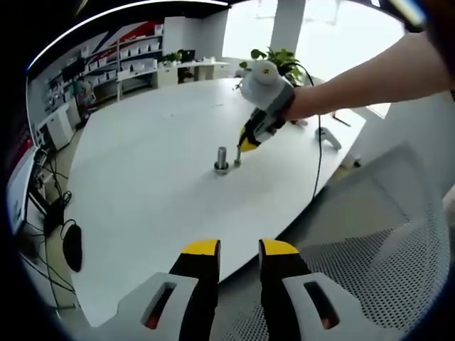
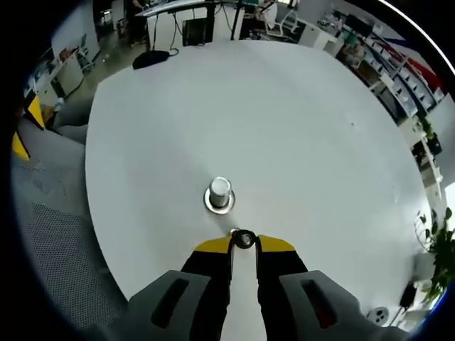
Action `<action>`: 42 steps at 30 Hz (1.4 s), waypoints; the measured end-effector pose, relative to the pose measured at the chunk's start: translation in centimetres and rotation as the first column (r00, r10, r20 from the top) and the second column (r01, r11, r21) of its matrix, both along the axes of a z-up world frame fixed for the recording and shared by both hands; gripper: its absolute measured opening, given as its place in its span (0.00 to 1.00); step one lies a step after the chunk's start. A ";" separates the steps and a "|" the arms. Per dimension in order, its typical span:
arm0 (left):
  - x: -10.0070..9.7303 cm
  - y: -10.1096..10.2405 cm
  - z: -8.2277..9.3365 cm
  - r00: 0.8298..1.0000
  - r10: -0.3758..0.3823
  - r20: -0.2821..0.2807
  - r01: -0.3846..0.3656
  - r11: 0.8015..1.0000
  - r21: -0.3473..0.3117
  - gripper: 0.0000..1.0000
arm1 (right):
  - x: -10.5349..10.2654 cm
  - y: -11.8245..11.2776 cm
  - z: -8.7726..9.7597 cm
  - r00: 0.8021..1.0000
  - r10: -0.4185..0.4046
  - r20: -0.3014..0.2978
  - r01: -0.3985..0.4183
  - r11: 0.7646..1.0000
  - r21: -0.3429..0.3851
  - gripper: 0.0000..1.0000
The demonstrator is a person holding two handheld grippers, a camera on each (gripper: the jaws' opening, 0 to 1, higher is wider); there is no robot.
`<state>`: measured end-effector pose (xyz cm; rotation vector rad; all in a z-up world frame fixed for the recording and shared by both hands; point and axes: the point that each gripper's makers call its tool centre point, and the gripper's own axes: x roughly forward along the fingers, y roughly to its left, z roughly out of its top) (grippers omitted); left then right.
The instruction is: Place the washer onto the threaded stud by aligning its center hole with the stud, sliding it down to the base, and recovering from edge contact or off-axis alignment until the washer reaches the visible bottom stop.
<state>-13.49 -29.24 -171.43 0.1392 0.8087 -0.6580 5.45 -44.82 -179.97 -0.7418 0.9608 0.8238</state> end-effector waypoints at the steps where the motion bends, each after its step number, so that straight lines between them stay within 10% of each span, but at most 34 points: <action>1: 0.0 0.0 0.0 1.000 -0.001 -0.001 0.001 1.000 0.000 0.19 | -0.1 0.1 -0.1 1.000 0.002 -0.006 -0.002 1.000 -0.002 0.14; 24: -0.3 -0.3 -0.2 1.000 -0.021 -0.017 0.021 1.000 -0.013 0.19 | -0.6 -0.5 -3.8 0.997 -0.038 -0.070 0.037 0.999 -0.024 0.12; 42: -0.1 -0.4 0.3 1.000 -0.014 0.001 0.014 0.999 -0.036 0.19 | -4.4 -3.3 0.9 0.988 -0.150 -0.022 0.151 0.974 0.169 0.20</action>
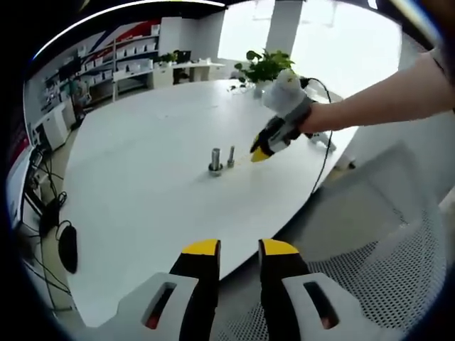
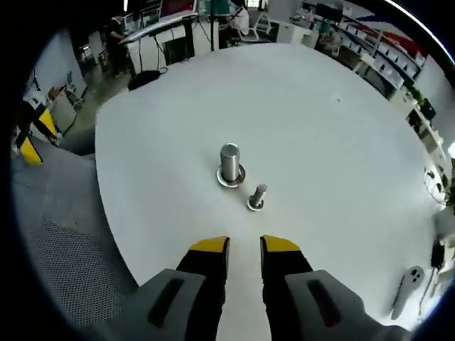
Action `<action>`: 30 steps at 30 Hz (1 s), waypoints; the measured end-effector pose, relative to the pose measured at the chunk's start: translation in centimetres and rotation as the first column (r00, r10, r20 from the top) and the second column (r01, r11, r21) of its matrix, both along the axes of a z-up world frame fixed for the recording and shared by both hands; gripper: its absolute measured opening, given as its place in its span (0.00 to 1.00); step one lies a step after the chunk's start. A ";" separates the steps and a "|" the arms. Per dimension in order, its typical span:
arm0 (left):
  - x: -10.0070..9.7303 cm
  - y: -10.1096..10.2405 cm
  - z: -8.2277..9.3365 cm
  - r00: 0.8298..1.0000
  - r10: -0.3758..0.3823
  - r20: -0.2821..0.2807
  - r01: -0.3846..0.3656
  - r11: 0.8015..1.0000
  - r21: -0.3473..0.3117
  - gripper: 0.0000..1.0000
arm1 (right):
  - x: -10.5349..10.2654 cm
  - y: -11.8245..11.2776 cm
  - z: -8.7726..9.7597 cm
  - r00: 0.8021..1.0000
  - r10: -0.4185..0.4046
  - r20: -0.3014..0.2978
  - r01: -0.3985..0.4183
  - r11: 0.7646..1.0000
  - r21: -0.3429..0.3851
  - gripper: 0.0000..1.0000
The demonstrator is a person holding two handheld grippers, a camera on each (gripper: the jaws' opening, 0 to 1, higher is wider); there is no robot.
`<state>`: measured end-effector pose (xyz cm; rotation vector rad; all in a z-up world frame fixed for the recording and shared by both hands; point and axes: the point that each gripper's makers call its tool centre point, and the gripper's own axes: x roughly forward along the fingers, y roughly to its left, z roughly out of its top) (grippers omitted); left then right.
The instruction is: Place the washer onto the threaded stud by aligning its center hole with the stud, sliding it down to the base, and recovering from edge contact or off-axis alignment until the washer reaches the visible bottom stop.
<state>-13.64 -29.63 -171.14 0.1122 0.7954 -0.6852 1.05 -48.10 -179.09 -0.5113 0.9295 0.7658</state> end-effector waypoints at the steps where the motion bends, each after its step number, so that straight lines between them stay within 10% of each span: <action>1: 0.1 0.1 0.1 1.000 0.006 0.004 -0.006 1.000 -0.005 0.19 | -0.4 -0.2 0.6 1.000 -0.007 0.010 0.007 1.000 0.022 0.21; 20: 0.4 0.6 0.0 0.999 0.049 0.007 -0.049 0.999 0.005 0.25 | -7.0 -4.0 7.8 0.989 -0.126 0.080 0.095 0.945 0.313 0.30; 30: 0.8 1.0 0.5 0.995 0.095 0.017 -0.095 0.995 -0.023 0.29 | -10.0 -4.0 11.6 0.984 -0.178 0.032 0.136 0.845 0.518 0.34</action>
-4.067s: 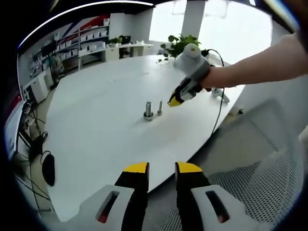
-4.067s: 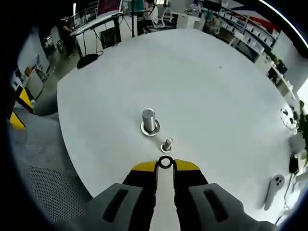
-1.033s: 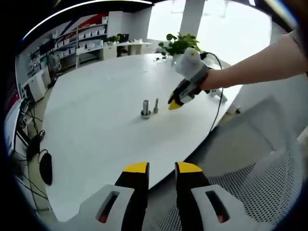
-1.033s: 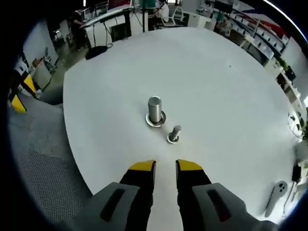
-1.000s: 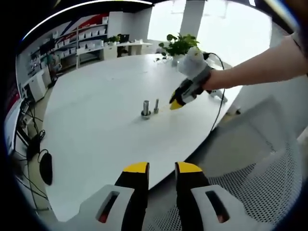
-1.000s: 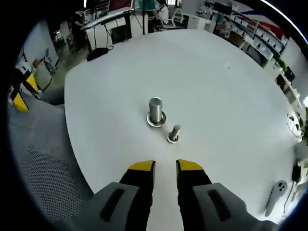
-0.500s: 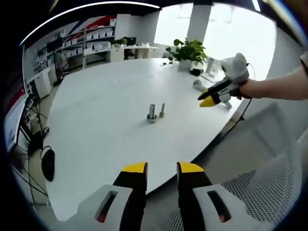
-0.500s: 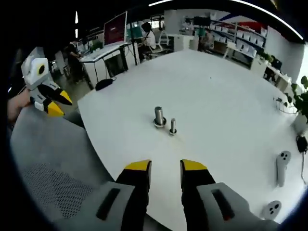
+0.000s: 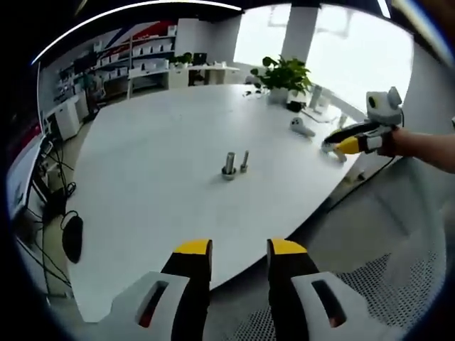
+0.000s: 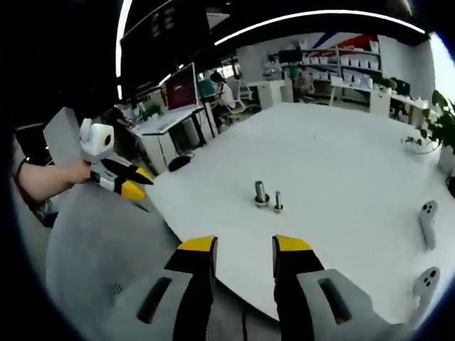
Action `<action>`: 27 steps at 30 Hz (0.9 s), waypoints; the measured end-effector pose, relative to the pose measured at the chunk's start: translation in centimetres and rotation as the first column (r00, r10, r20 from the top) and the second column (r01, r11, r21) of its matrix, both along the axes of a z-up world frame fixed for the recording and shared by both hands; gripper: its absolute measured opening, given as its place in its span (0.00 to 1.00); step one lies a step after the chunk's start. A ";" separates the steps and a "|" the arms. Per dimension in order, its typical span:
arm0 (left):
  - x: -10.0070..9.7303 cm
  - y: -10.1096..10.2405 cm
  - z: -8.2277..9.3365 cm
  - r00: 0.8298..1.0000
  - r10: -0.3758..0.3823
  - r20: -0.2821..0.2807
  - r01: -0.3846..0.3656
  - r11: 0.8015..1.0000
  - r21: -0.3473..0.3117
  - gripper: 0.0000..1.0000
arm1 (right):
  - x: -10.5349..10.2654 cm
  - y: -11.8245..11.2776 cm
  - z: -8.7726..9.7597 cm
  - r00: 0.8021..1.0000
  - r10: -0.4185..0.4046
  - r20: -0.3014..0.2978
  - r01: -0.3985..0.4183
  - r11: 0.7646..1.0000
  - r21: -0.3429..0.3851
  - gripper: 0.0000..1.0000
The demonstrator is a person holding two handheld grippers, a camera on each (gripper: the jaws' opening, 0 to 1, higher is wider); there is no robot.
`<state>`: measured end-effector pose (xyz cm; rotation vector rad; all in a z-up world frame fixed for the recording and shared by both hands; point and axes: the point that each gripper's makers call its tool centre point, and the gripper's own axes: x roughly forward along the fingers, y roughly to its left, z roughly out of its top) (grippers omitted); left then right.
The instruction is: Place the washer onto the threaded stud by aligning its center hole with the stud, sliding it down to the base, and recovering from edge contact or off-axis alignment until the washer reaches the visible bottom stop.
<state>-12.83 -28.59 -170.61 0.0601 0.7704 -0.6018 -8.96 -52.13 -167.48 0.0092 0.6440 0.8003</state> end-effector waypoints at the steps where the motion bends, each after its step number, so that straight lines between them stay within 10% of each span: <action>1: 0.1 0.0 0.2 1.000 0.007 0.004 -0.007 1.000 -0.008 0.29 | -0.2 -0.1 0.3 1.000 0.000 0.018 0.000 1.000 -0.006 0.34; 8: 0.3 0.2 0.2 1.000 0.022 0.011 -0.022 1.000 -0.003 0.29 | -1.8 -1.1 1.3 0.993 -0.113 0.045 0.111 0.992 0.060 0.35; 15: 0.6 0.8 0.6 0.998 0.040 0.041 -0.041 0.999 0.011 0.27 | -2.2 -0.4 0.2 0.985 -0.002 0.174 0.025 0.991 -0.130 0.33; 27: 0.6 0.9 0.5 0.998 0.044 0.041 -0.045 0.999 0.020 0.26 | -2.0 -0.8 0.1 0.990 -0.065 0.122 0.071 0.996 -0.045 0.32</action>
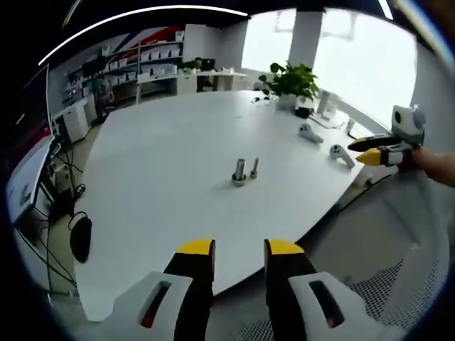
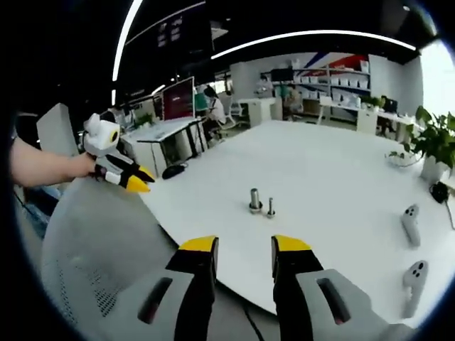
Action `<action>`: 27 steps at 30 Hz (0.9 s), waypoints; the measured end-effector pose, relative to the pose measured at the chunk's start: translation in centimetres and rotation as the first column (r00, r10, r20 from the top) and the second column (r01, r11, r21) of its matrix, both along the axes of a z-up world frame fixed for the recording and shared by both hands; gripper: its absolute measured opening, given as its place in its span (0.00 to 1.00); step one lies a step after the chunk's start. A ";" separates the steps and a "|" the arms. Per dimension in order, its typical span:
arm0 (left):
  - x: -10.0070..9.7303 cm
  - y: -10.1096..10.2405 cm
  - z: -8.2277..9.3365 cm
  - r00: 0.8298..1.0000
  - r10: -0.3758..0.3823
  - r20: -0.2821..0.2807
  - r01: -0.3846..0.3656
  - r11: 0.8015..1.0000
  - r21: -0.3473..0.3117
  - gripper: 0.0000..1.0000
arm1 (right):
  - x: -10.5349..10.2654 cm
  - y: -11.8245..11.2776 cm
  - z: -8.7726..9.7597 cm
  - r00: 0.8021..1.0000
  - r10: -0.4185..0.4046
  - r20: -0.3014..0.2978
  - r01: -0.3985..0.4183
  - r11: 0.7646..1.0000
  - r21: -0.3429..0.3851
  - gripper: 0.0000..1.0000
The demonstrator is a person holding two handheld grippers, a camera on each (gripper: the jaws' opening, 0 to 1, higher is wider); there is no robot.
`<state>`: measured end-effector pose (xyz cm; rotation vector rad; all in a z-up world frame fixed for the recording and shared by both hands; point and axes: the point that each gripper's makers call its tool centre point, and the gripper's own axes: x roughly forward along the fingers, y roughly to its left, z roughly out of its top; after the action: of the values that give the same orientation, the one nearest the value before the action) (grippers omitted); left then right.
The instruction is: Place the washer onto the threaded stud by aligning its center hole with the stud, sliding it down to the base, and recovering from edge contact or off-axis alignment until the washer reaches the visible bottom stop.
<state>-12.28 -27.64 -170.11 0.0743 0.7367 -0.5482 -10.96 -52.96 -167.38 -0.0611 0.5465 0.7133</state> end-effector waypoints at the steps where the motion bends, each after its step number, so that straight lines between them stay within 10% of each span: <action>1: 0.0 -0.1 0.0 1.000 -0.002 0.001 0.002 1.000 -0.002 0.26 | 0.0 0.0 -0.2 1.000 0.002 -0.008 -0.002 1.000 -0.002 0.32; 27: 0.3 -0.3 0.5 1.000 0.025 0.014 -0.025 0.999 -0.029 0.26 | 0.2 -1.1 -0.7 0.999 -0.040 -0.022 0.040 0.999 -0.014 0.34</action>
<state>-12.01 -27.95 -169.61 0.0427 0.7144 -0.5336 -10.76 -54.02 -168.05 -0.0545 0.5721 0.6722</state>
